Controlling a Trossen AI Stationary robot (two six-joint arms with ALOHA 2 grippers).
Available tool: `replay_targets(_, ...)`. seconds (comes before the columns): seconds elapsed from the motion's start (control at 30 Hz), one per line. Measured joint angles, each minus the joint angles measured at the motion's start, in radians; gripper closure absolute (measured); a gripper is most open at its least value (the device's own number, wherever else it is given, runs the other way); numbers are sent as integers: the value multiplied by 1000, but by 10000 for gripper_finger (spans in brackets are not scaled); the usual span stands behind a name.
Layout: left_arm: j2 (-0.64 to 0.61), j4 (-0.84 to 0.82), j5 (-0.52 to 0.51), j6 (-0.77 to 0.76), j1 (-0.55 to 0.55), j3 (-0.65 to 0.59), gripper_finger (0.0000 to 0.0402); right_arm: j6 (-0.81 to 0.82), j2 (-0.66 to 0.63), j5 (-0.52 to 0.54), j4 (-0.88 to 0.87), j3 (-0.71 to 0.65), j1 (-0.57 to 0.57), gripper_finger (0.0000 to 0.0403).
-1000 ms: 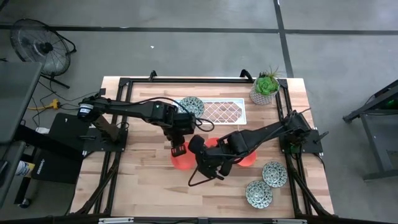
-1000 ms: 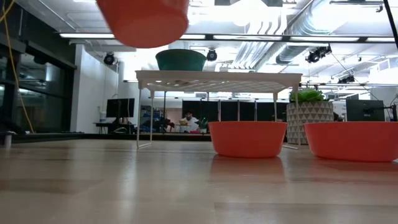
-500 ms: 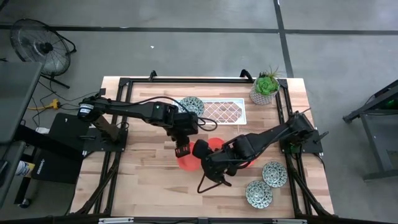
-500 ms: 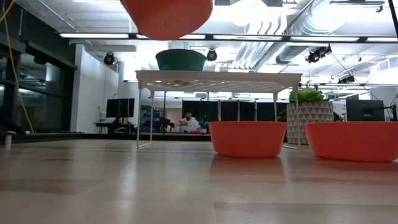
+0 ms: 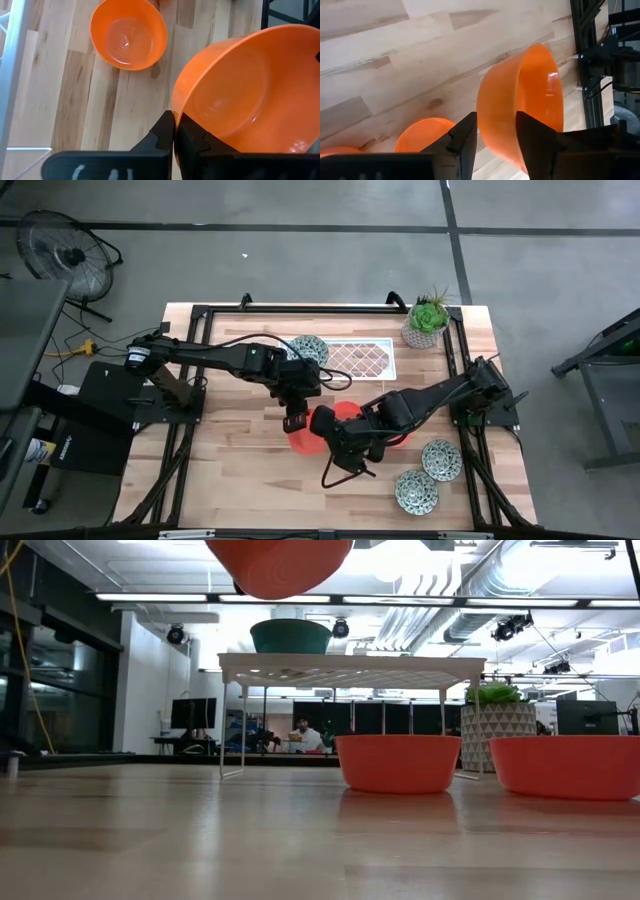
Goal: Pick & Place Mini bowls
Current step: Put the left orange bowl on the shelf
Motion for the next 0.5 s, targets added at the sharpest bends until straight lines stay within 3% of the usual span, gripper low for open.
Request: replay_targets(0.5, 0, 15, -8, 60, 0, 0, 401, -42, 1, 39, 46, 0, 0, 397)
